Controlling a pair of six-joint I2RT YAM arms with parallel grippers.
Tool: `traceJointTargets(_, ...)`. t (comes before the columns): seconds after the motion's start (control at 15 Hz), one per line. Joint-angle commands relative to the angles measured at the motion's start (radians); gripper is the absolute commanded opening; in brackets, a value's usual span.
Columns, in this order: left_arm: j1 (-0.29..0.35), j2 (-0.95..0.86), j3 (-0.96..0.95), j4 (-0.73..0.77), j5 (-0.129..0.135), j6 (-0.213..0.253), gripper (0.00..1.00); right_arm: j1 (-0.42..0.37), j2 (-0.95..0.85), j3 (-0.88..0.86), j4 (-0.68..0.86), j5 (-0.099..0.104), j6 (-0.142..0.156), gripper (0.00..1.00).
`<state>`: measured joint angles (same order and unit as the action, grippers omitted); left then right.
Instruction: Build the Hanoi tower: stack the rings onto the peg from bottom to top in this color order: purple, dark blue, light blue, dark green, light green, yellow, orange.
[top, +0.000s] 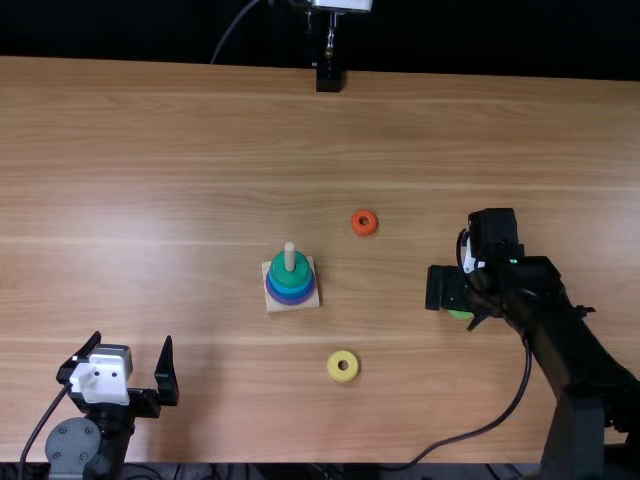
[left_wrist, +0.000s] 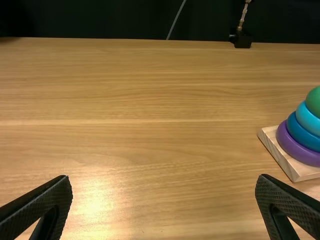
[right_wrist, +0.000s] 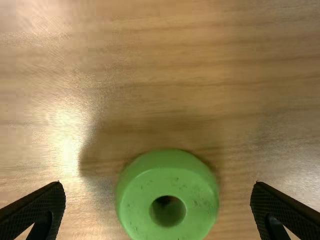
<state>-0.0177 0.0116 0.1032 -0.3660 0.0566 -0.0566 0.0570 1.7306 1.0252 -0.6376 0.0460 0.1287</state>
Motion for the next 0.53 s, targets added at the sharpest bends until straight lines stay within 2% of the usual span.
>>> traceJointTargets(0.0,0.009,-0.012,-0.103,-0.078,0.006,0.005,1.00,0.004,0.023,-0.005,0.000,0.020,0.002,1.00)
traceJointTargets(0.4,0.009,-0.012,-0.103,-0.078,0.006,0.005,1.00,0.006,0.053,-0.002,0.001,0.020,0.004,1.00)
traceJointTargets(0.47,0.009,-0.012,-0.103,-0.078,0.006,0.005,1.00,0.006,0.052,-0.002,0.001,0.020,0.002,0.76)
